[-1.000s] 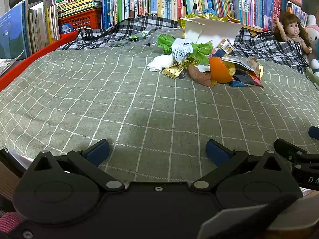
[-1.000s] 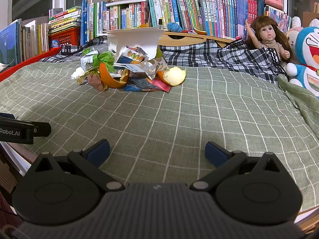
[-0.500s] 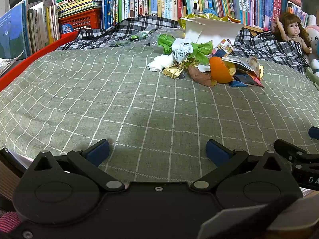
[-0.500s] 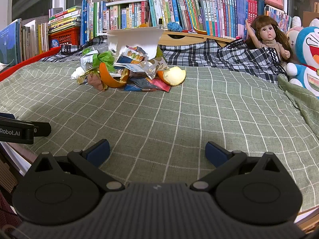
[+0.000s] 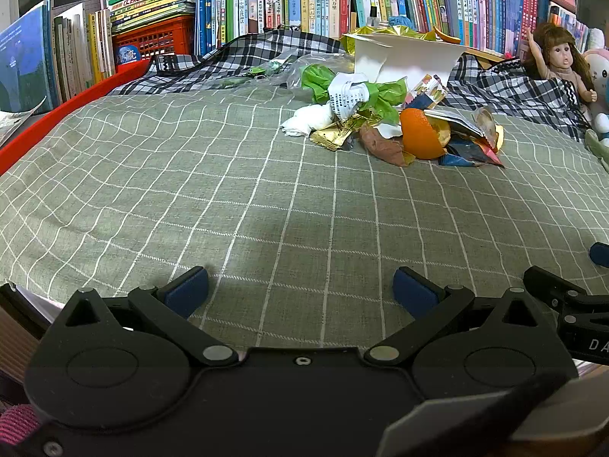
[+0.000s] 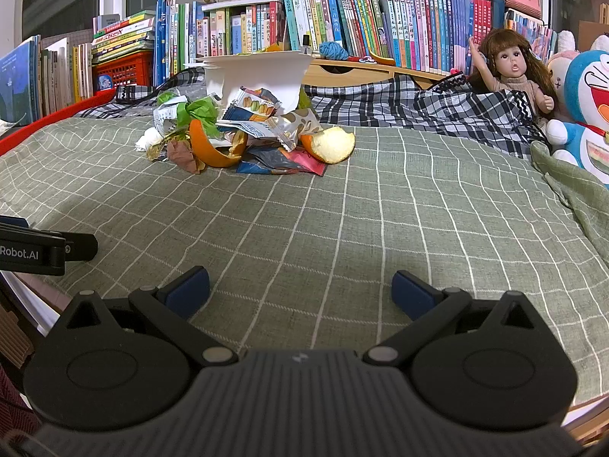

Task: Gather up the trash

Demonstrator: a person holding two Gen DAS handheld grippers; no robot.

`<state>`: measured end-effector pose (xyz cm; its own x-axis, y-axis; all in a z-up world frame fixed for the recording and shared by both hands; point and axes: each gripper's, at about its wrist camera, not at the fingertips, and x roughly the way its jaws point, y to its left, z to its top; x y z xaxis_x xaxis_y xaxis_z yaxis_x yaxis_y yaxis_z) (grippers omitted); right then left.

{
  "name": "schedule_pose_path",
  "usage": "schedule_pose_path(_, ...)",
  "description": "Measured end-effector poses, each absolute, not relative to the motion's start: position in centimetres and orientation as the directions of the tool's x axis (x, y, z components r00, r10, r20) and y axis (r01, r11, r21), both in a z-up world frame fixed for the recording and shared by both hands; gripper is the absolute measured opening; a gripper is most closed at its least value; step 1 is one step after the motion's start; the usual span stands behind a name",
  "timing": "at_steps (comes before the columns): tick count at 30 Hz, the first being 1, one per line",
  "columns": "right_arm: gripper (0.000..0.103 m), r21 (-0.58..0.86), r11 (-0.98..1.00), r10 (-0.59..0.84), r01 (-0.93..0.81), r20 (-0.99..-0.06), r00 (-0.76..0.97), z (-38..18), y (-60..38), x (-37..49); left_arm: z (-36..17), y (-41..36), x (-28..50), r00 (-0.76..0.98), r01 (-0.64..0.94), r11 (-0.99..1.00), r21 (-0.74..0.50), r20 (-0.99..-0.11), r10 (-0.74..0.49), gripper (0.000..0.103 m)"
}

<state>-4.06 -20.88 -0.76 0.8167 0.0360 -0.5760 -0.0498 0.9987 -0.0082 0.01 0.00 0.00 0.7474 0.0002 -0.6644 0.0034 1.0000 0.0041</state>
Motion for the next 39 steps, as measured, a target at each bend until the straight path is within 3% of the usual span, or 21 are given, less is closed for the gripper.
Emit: schedule_pose_path(39,0.103,0.000,1.000,0.010,-0.013,-0.591,0.807,-0.63,-20.73,-3.44,0.19,0.32,0.22,0.745,0.024,1.000,0.006,-0.667,-0.014,0.103)
